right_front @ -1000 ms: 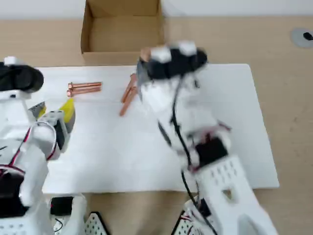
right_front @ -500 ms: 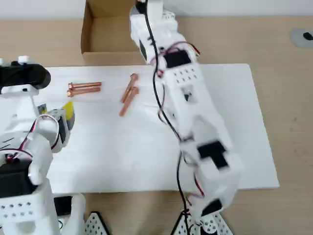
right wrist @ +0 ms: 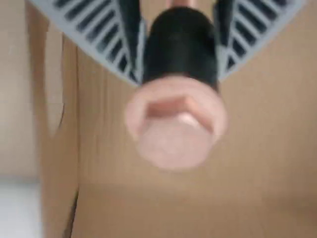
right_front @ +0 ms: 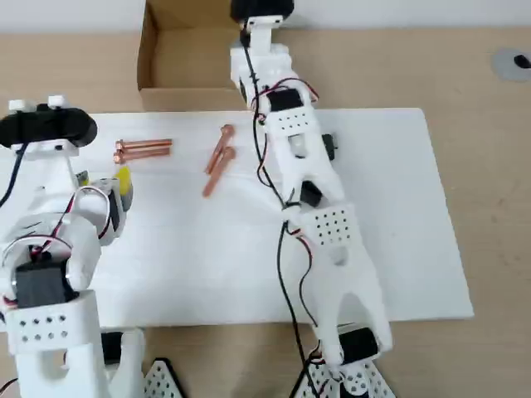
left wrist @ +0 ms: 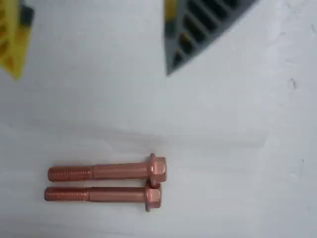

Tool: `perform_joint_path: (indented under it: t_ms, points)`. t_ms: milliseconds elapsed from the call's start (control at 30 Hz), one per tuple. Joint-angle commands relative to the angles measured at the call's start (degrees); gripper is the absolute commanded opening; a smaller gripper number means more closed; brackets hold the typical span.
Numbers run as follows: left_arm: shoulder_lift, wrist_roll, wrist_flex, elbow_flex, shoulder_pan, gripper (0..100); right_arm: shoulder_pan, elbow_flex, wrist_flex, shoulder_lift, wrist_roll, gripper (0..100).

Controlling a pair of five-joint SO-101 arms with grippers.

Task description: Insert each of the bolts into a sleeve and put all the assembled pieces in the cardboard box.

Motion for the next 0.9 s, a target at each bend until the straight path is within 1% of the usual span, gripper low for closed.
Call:
perform_joint_path:
  t_ms: [0,67,133,233,300,367,400,500,600,800,867]
  points:
    - [0.0,-0.4,-1.4,0.4,-0.9,20,0.7,-9.3,4.4,1.4,1.2,13.6]
    - [0.1,-0.4,-1.4,0.9,-0.8,20,0.7,-11.2,6.8,2.9,2.5,20.9]
    - [0.3,-0.2,-1.4,1.2,-0.7,20,0.7,-12.6,10.0,3.6,3.3,25.0]
    - [0.4,1.1,-1.6,1.2,-0.6,20,0.7,-14.2,14.2,3.6,3.3,26.0]
    - [0.4,6.5,-3.3,1.2,-0.6,20,0.7,-15.5,15.9,3.6,3.3,26.0]
    - [0.6,9.8,-4.6,0.8,-0.4,20,0.8,-17.5,17.7,3.6,3.2,26.0]
    - [0.6,10.1,-5.4,0.8,0.7,20,0.8,-19.0,19.0,3.6,3.1,26.0]
    - [3.7,10.1,-5.9,0.6,6.8,20,0.8,-25.3,23.6,3.6,3.0,26.0]
    - [12.4,10.1,-6.1,-2.0,11.1,20,0.9,-27.3,26.8,2.6,3.1,25.9]
    - [37.2,10.0,-5.7,-18.2,11.3,20,2.5,-27.1,33.0,-7.0,3.0,25.8]
    - [45.6,8.7,-5.6,-24.1,11.6,21,3.5,-27.1,34.9,-10.5,3.0,25.8]
